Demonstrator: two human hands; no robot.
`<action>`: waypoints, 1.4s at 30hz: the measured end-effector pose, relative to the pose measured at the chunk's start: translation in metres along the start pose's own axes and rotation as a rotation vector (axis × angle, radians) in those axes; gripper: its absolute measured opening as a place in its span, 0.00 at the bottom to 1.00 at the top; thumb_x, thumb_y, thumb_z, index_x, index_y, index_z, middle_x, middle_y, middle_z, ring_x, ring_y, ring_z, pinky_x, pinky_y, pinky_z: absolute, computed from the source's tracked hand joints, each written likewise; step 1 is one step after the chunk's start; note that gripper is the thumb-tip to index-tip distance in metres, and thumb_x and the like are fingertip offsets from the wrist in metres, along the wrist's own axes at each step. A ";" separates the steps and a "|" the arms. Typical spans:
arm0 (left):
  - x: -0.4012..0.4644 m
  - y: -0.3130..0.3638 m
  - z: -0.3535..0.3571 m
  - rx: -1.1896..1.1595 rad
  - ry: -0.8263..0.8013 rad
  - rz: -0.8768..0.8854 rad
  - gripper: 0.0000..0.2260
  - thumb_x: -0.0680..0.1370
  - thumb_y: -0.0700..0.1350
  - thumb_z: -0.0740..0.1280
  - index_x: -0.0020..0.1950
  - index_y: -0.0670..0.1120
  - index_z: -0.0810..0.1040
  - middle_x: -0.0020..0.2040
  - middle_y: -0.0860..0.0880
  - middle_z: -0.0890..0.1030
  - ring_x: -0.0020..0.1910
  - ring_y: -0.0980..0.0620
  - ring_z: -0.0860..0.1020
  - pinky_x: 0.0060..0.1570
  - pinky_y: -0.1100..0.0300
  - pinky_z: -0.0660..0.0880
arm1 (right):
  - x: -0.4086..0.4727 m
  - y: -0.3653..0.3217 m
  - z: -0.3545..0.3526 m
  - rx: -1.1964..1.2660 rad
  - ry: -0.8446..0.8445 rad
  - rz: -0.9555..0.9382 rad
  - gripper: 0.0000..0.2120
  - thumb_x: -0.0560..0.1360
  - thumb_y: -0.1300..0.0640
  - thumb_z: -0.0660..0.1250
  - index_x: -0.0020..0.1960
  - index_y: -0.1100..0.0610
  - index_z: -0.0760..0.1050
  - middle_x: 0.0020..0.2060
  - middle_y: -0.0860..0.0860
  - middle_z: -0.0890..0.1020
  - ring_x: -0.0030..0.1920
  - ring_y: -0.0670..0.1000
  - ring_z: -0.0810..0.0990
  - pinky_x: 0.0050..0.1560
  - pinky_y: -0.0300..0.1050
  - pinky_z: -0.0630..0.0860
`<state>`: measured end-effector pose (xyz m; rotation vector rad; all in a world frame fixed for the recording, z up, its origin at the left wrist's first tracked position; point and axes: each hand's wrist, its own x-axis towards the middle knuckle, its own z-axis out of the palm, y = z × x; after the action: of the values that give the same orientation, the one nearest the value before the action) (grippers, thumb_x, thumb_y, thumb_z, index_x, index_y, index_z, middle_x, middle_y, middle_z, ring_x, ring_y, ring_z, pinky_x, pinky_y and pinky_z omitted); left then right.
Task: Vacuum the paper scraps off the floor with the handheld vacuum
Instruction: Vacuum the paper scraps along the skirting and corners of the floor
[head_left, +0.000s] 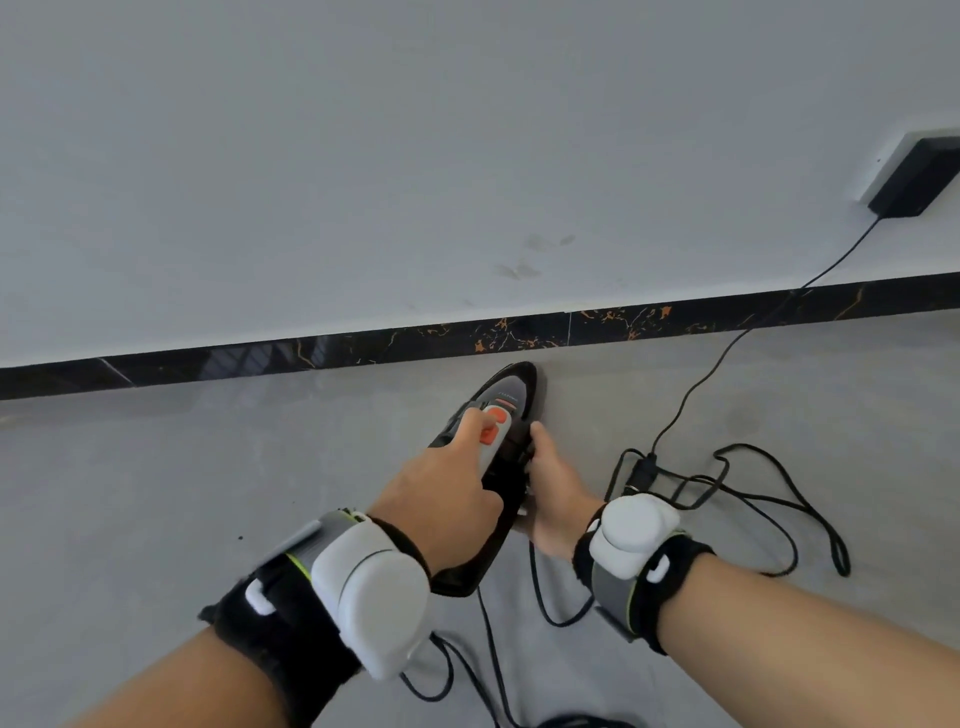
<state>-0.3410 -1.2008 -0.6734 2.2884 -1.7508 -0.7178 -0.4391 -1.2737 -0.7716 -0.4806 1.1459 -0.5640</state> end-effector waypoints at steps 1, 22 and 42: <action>-0.006 -0.008 -0.003 -0.003 0.004 -0.016 0.25 0.76 0.43 0.64 0.71 0.57 0.59 0.36 0.53 0.74 0.35 0.49 0.76 0.37 0.57 0.73 | -0.002 0.004 0.007 -0.023 -0.018 0.011 0.21 0.83 0.40 0.54 0.60 0.52 0.79 0.51 0.55 0.86 0.53 0.56 0.84 0.48 0.52 0.82; -0.099 -0.238 -0.089 -0.301 0.232 -0.509 0.26 0.76 0.43 0.63 0.69 0.65 0.61 0.37 0.51 0.77 0.33 0.50 0.78 0.35 0.58 0.77 | -0.021 0.104 0.241 -0.687 -0.546 0.121 0.31 0.80 0.51 0.67 0.78 0.39 0.56 0.58 0.48 0.78 0.64 0.58 0.78 0.59 0.51 0.77; -0.181 -0.558 -0.213 -0.597 0.416 -0.621 0.31 0.78 0.40 0.62 0.75 0.64 0.58 0.59 0.59 0.76 0.41 0.53 0.79 0.37 0.67 0.70 | -0.014 0.261 0.579 -1.000 -0.513 0.089 0.22 0.82 0.51 0.61 0.74 0.38 0.65 0.59 0.47 0.82 0.59 0.51 0.81 0.49 0.48 0.80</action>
<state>0.2046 -0.8969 -0.6714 2.2894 -0.5345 -0.6622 0.1432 -1.0252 -0.7262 -1.3333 0.8759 0.2626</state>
